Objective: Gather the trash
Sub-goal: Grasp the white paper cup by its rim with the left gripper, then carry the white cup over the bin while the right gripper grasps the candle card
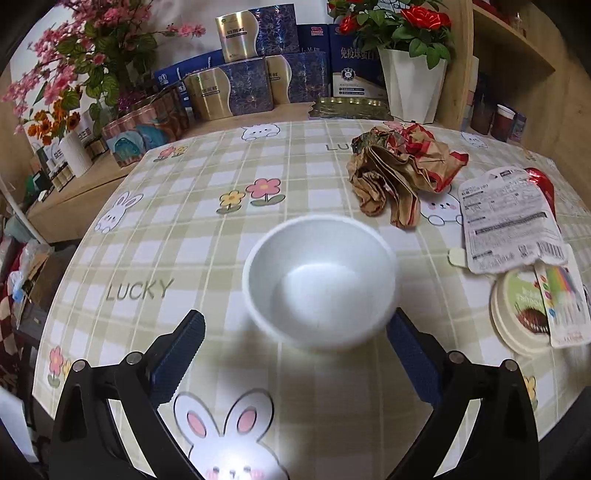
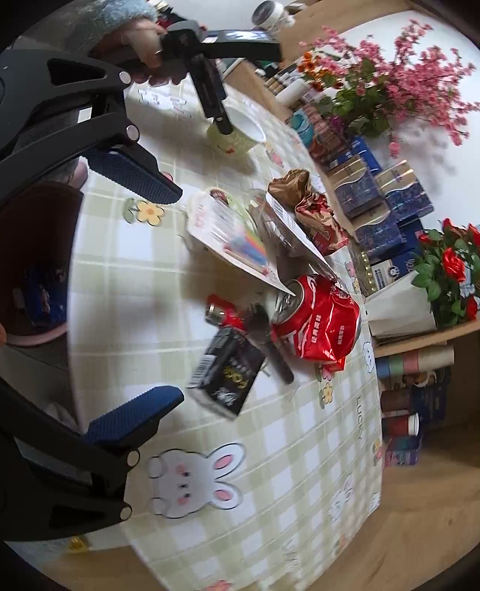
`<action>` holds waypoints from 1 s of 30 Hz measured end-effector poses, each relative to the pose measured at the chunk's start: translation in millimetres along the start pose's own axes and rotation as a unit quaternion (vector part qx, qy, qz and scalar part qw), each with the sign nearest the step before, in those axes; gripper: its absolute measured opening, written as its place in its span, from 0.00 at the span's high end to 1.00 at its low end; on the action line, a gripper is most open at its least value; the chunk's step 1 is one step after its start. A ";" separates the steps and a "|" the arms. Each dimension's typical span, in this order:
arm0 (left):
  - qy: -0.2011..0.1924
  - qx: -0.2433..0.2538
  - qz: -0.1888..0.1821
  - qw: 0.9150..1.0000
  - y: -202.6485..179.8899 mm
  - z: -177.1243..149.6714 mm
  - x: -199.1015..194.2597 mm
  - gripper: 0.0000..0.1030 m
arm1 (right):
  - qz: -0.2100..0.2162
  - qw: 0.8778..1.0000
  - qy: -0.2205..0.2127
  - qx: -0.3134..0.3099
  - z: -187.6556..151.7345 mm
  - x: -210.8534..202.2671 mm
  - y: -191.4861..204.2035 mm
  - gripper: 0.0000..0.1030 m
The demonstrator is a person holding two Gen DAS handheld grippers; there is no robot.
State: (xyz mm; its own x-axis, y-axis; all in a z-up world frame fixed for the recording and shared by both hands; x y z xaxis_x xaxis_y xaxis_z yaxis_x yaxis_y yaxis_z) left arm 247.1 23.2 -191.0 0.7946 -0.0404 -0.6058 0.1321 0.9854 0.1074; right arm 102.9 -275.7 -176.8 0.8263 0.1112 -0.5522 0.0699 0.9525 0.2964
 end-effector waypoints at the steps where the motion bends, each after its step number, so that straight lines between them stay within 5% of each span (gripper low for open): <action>1: 0.001 0.002 0.000 1.000 -1.0 1.6 4.8 0.07 | -0.002 1.000 0.006 -0.004 2.2 5.4 2.0 0.06; 4: 0.003 -0.004 0.000 1.000 -2.2 5.7 17.8 0.07 | -0.005 1.000 0.019 -0.017 8.5 21.8 10.2 0.06; 5: 0.006 -0.011 -0.009 1.000 -1.7 6.1 19.5 0.11 | -0.005 1.000 0.019 -0.022 9.1 24.5 13.5 0.06; 6: 0.009 -0.020 -0.023 1.000 -1.3 5.8 20.7 0.27 | -0.006 0.999 0.016 -0.030 11.4 28.7 18.2 0.06; 19: -0.018 -0.044 -0.056 0.997 -3.7 -12.9 -46.6 0.28 | -0.019 0.999 0.025 0.030 25.1 82.9 33.1 0.07; 20: -0.019 -0.048 -0.057 0.997 -3.1 -14.7 -51.4 0.28 | -0.024 0.999 0.027 0.029 24.6 85.2 33.8 0.08; 24: -0.024 -0.072 -0.067 0.995 1.2 -27.0 -82.6 0.28 | -0.029 0.999 0.027 0.012 23.0 80.9 39.5 0.42; 30: -0.034 -0.114 -0.079 0.990 7.6 -39.4 -124.1 0.28 | -0.020 1.000 -0.017 -0.013 21.0 39.8 46.0 0.47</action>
State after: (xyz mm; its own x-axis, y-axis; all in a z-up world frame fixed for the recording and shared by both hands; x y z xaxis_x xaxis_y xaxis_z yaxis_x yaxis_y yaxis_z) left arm 126.1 42.3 -146.0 0.8135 -0.2007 -0.5459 0.1275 0.9773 -0.1693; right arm 150.8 -233.4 -168.8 0.8416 0.0639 -0.5362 0.0893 0.9628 0.2549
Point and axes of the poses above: each gripper's, at about its wrist camera, not at the fingertips, and x roughly the way its jaws point, y to its left, z to its top, the point moved 1 cm from there along x, roughly the way its jaws point, and after that the axes turned 13 degrees about -y, right-handed, at the moved point
